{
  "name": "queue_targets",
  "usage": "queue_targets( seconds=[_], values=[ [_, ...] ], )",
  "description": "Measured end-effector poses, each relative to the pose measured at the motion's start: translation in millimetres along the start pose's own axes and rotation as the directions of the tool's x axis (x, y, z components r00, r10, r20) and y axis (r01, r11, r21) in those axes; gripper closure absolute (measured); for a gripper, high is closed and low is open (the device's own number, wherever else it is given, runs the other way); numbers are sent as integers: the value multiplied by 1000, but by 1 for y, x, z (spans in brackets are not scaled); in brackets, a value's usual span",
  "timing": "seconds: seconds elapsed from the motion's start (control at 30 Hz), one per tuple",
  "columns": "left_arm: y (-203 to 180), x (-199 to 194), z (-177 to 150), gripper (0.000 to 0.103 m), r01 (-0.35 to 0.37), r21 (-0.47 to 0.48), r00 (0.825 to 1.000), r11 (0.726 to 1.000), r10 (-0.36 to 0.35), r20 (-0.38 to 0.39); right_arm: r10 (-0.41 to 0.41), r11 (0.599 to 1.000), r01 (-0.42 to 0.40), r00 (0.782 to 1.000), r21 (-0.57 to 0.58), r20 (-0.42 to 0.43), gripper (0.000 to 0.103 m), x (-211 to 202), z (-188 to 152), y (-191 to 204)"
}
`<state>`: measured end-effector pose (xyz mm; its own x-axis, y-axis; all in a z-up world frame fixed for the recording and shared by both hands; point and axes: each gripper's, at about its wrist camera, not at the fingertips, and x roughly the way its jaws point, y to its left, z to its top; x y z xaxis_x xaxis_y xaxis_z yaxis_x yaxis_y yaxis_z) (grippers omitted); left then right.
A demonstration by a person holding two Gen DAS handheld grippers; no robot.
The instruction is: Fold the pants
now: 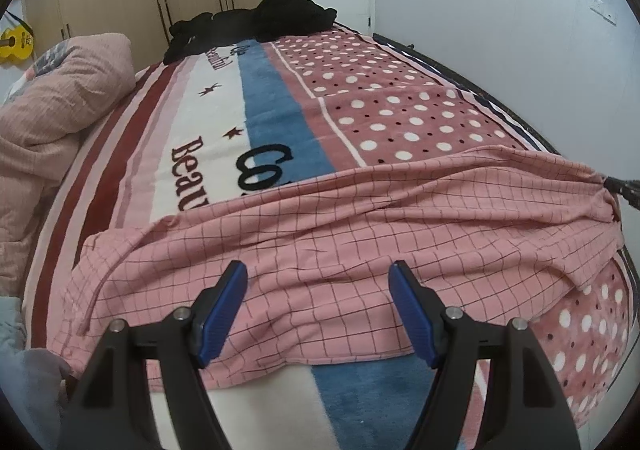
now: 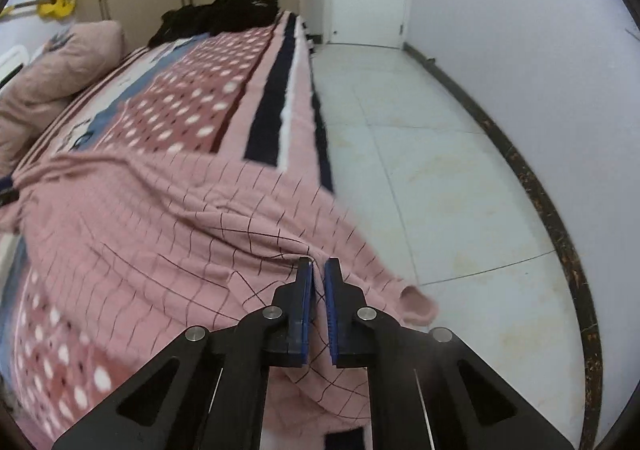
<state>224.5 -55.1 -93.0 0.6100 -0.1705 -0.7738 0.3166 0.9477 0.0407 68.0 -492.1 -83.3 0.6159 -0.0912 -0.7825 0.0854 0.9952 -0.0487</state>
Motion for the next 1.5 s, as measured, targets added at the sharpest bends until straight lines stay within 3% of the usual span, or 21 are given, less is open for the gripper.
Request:
queue_targets(
  seconds=[0.23,0.27,0.37,0.43,0.5,0.57,0.73,0.8,0.83,0.9,1.07,1.33,1.5],
  values=[
    [7,4,1,34,-13,-22,1000,1000,13,1,-149,988,147,988,56,36,102,10,41,-19],
    [8,4,1,34,-15,-25,1000,1000,15,0,-152,986,150,988,72,24,102,16,47,-24],
    [12,3,-2,34,-19,-26,1000,999,19,-3,-42,993,46,998,110,-44,100,31,56,-32],
    [15,2,-4,34,-27,-22,1000,999,27,-4,19,993,-14,999,114,-43,84,26,52,-30],
    [18,2,-5,34,-31,-23,999,999,31,-7,65,992,-63,998,106,-14,44,12,42,-28],
    [19,3,-4,34,-28,-26,1000,999,28,-8,89,993,-89,996,83,5,42,1,32,-20],
    [12,0,-1,34,-1,-35,1000,999,1,1,106,994,-105,991,15,-78,32,1,1,-13],
    [9,-2,-1,34,1,-27,1000,1000,-1,5,74,997,-76,990,-10,-122,34,10,-9,-11],
    [7,-4,-2,34,1,-22,1000,1000,-1,7,64,998,-66,989,-13,-134,40,14,-14,-12],
    [6,-5,-2,34,-4,-20,1000,1000,4,7,22,1000,-22,994,2,-111,103,15,-15,-14],
    [13,-3,-1,34,-17,-35,1000,999,17,3,-97,994,98,995,42,-11,102,8,7,-21],
    [32,9,-4,34,-50,-76,999,996,49,-10,-173,979,176,984,100,-40,102,52,46,-35],
    [47,13,-12,34,-66,-101,998,993,64,-27,-186,974,197,977,113,-103,102,93,59,-32]
  ],
)
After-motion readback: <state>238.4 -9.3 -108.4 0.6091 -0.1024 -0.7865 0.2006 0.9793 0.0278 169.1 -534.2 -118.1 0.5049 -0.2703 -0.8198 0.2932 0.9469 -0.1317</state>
